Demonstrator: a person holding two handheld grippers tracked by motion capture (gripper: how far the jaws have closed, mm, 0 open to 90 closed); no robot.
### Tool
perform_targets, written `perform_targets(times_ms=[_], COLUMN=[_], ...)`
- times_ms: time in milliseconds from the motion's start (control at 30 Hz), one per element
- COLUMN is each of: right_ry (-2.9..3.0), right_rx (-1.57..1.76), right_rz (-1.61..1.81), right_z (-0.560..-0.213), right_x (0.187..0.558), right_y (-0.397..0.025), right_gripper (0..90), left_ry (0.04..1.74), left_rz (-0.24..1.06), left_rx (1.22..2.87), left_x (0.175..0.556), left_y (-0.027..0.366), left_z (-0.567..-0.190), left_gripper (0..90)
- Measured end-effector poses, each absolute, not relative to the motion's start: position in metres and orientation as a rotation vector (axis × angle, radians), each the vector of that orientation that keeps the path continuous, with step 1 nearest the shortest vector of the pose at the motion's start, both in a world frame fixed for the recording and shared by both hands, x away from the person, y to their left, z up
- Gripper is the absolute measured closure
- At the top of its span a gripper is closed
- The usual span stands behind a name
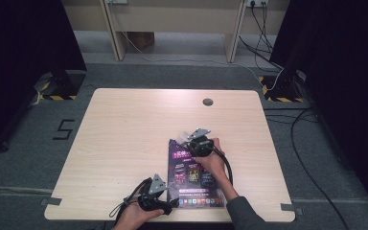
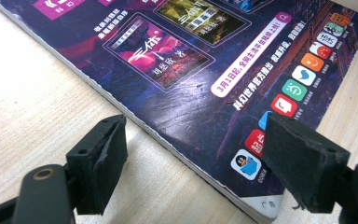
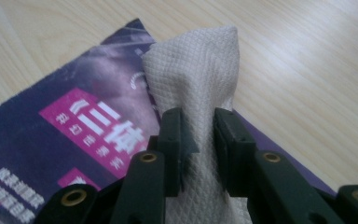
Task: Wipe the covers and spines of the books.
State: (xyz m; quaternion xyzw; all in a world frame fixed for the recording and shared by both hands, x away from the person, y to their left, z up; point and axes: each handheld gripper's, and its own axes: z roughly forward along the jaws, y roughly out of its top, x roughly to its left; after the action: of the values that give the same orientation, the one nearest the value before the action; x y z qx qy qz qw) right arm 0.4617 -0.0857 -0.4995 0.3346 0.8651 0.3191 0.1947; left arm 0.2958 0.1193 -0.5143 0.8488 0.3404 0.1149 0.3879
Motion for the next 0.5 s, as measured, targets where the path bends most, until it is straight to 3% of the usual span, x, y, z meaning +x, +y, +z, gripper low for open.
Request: perform_targets(times_ms=[267,500], right_ry=[2.413,2.466], right_rx=[0.95,0.885], right_rz=[0.904,0.983], right_z=[-0.5,-0.503], right_x=[0.459,0.454], right_y=[-0.091,-0.056], right_gripper=[73.3,72.7], left_ry=[0.858,0.862], left_rz=[0.297,0.298], left_rx=[2.168,2.165], left_x=[0.296,0.296], left_y=[0.119,0.119], left_z=[-0.514,-0.514], left_gripper=[21.2,21.0])
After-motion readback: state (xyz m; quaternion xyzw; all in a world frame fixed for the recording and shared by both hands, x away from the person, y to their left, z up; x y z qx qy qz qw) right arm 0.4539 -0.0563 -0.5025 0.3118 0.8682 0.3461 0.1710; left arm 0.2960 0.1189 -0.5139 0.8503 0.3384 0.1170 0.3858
